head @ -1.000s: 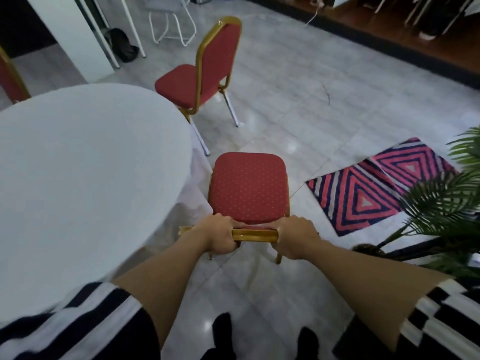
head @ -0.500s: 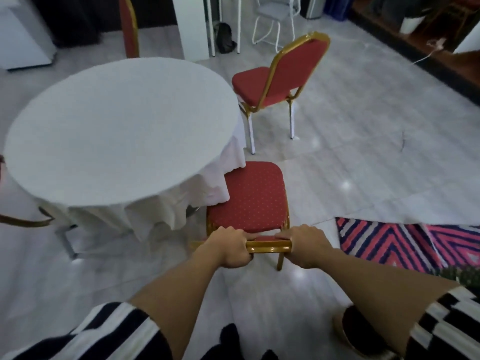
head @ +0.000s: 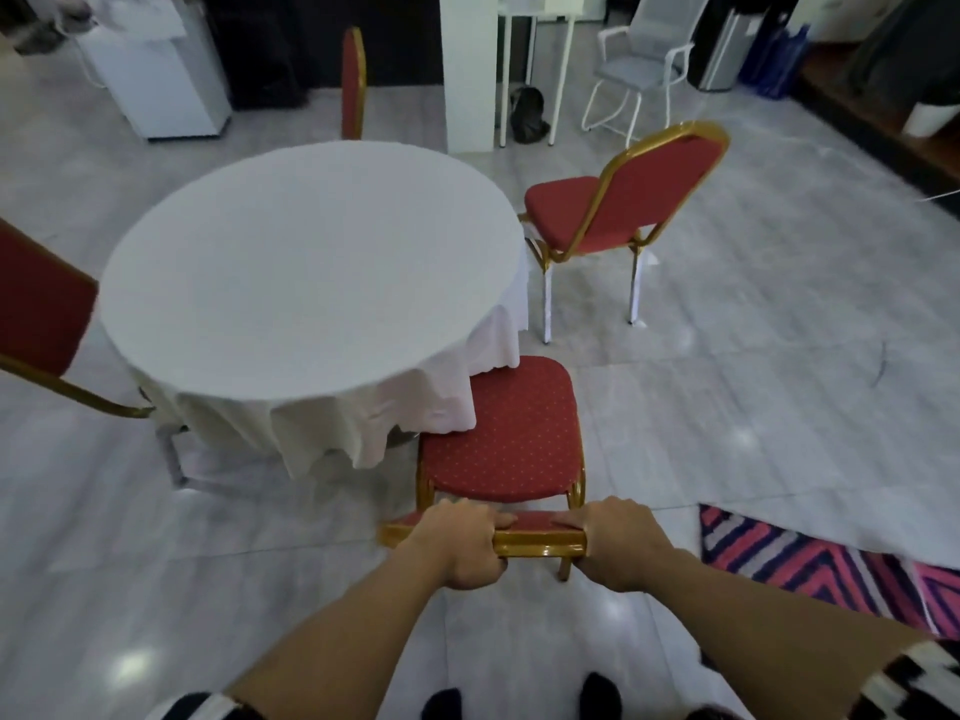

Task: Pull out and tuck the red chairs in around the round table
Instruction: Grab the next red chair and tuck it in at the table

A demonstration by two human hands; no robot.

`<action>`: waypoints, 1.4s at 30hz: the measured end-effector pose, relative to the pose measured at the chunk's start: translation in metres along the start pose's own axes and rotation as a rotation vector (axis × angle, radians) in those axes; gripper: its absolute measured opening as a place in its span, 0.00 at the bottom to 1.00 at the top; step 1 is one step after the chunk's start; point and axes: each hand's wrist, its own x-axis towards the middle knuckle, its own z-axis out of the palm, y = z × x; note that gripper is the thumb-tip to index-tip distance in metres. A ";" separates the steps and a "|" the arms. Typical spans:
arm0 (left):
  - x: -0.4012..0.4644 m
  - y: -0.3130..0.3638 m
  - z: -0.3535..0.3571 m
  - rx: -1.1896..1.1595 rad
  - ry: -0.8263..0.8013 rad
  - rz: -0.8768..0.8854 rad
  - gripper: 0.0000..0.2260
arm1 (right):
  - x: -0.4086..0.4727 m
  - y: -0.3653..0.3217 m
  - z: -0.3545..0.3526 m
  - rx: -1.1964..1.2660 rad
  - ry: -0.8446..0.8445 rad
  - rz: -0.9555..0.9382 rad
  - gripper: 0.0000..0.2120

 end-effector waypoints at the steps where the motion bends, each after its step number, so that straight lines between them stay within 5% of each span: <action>1: 0.001 0.005 0.002 0.001 0.006 -0.017 0.25 | -0.001 0.005 0.001 -0.009 -0.005 -0.017 0.17; 12: 0.002 0.096 0.050 -0.203 0.110 -0.209 0.31 | -0.024 0.088 -0.008 -0.075 -0.049 -0.253 0.16; 20: -0.009 0.139 0.076 -0.350 0.175 -0.313 0.25 | -0.036 0.105 -0.016 -0.181 -0.088 -0.355 0.17; 24: -0.009 0.140 0.074 -0.354 0.150 -0.332 0.31 | -0.038 0.102 -0.021 -0.186 -0.106 -0.371 0.18; 29: -0.005 0.136 0.076 -0.333 0.181 -0.321 0.23 | -0.036 0.098 -0.031 -0.219 -0.112 -0.399 0.14; 42: 0.014 0.106 0.044 -0.258 0.219 -0.311 0.27 | 0.008 0.079 -0.054 -0.265 -0.112 -0.340 0.20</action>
